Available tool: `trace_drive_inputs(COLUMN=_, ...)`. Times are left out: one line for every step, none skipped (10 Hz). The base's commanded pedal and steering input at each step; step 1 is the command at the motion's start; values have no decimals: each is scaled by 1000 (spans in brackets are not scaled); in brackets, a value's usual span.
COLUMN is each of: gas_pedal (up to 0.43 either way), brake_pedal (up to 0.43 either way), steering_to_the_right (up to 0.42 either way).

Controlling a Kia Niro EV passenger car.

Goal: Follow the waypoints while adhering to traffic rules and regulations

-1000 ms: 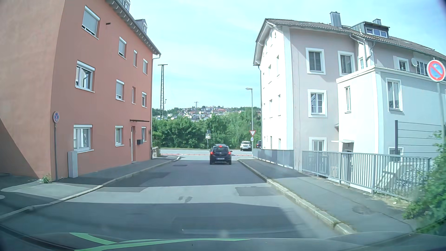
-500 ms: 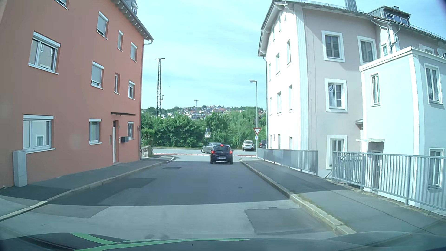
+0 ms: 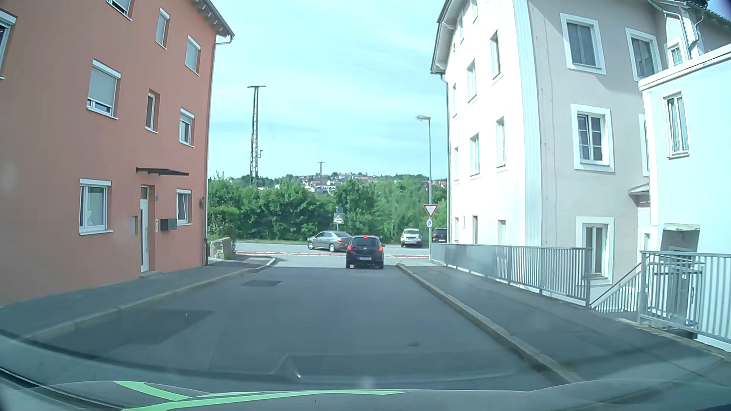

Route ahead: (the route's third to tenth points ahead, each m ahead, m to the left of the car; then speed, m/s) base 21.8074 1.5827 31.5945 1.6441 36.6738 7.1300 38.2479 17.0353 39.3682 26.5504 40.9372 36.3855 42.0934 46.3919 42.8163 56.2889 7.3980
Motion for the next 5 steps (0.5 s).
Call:
trace_drive_inputs(gas_pedal=0, brake_pedal=49, steering_to_the_right=-2)
trace_drive_inputs(gas_pedal=0, brake_pedal=55, steering_to_the_right=-2)
trace_drive_inputs(gas_pedal=0, brake_pedal=55, steering_to_the_right=-2)
trace_drive_inputs(gas_pedal=0, brake_pedal=61, steering_to_the_right=-2)
trace_drive_inputs(gas_pedal=0, brake_pedal=61, steering_to_the_right=-2)
